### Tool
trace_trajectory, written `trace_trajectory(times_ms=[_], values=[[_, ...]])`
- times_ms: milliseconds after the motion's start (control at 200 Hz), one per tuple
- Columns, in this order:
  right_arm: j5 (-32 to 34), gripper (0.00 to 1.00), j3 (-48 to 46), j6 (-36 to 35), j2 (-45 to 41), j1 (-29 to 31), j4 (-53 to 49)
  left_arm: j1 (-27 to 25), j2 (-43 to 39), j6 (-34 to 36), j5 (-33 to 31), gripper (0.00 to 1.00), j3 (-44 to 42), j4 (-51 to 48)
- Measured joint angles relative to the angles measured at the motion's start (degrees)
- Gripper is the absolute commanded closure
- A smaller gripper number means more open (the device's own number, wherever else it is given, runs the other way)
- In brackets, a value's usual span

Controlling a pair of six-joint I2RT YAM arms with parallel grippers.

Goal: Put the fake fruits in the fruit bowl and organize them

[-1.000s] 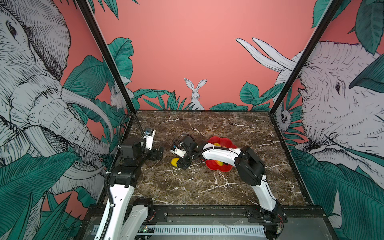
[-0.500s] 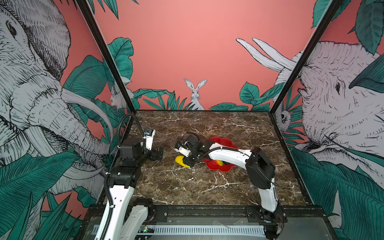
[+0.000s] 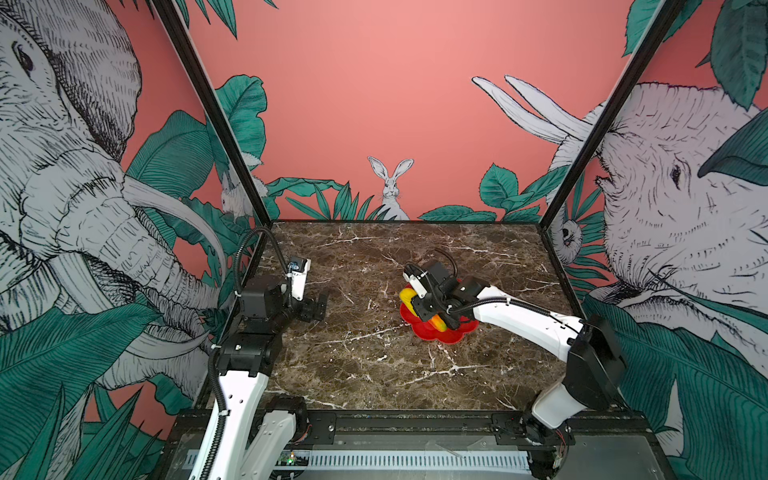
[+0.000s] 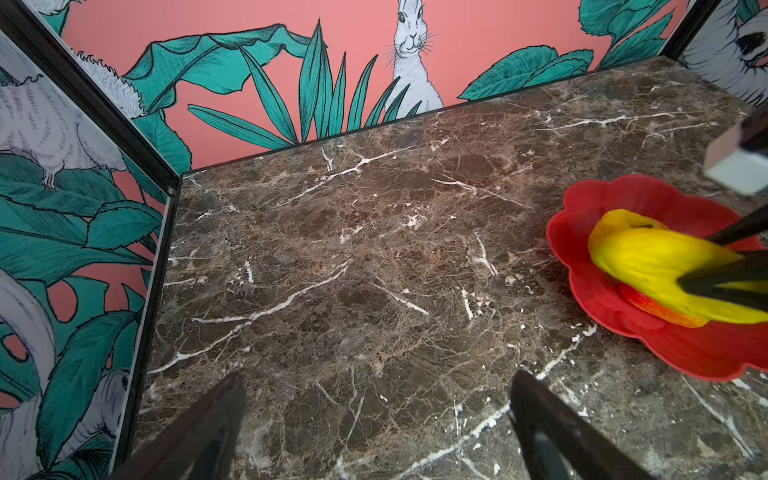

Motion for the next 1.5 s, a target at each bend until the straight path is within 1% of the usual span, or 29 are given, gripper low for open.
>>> trace_trajectory(times_ms=[195, 265, 500, 560, 610, 760, 876, 966, 1041, 1146, 1241, 1311, 1401, 1501], values=[[1.9, 0.67, -1.6, 3.4, 1.7, 0.0, -0.3, 0.0, 0.0, 0.0, 0.0, 0.0, 0.0, 0.0], [2.4, 0.65, -1.6, 3.9, 2.7, 0.0, -0.1, 0.0, 0.0, 0.0, 0.0, 0.0, 0.0, 0.0], [3.1, 0.63, -1.6, 4.7, 6.1, 0.0, 1.1, 0.0, -0.2, 0.0, 0.0, 0.0, 0.0, 0.0], [3.2, 0.6, -1.6, 4.7, 7.0, 0.0, 1.4, 0.0, -0.3, 0.0, 0.0, 0.0, 0.0, 0.0], [3.2, 0.56, -1.6, 4.8, 7.7, -0.1, 1.6, 0.0, -0.3, 0.0, 0.0, 0.0, 0.0, 0.0], [3.0, 0.37, -1.6, 5.1, 9.0, -0.1, 2.0, 0.0, -0.3, 0.0, 0.0, 0.0, 0.0, 0.0], [3.2, 0.26, -0.9, 4.9, 9.0, -0.1, 1.7, 0.0, -0.3, 0.0, 0.0, 0.0, 0.0, 0.0], [3.4, 0.14, 0.0, 3.9, 8.0, -0.1, 0.6, 0.0, -0.3, 0.0, 0.0, 0.0, 0.0, 0.0], [4.0, 0.01, 0.7, 2.3, 5.4, -0.1, -0.9, 0.0, -0.3, 0.0, 0.0, 0.0, 0.0, 0.0], [4.4, 0.0, 1.1, -1.1, -1.7, -0.6, -1.9, 0.0, 0.1, 0.0, 0.0, 0.0, 0.0, 0.0], [4.2, 0.0, -0.7, -5.4, -11.8, -3.4, 1.1, 0.0, 1.3, 0.0, 0.0, 0.0, 0.0, 0.1], [4.2, 0.0, -4.7, -8.3, -20.2, -7.6, 5.6, 0.0, 2.8, -0.1, 0.2, 0.0, 0.1, 0.5], [4.3, 0.0, -13.7, -10.1, -30.9, -15.8, 14.1, 0.0, 5.5, -1.7, 0.0, 0.0, 0.3, 1.6], [4.8, 0.0, -24.8, -10.6, -37.8, -25.1, 22.9, 0.0, 10.2, -4.9, -0.3, 0.0, 0.6, 4.0]])
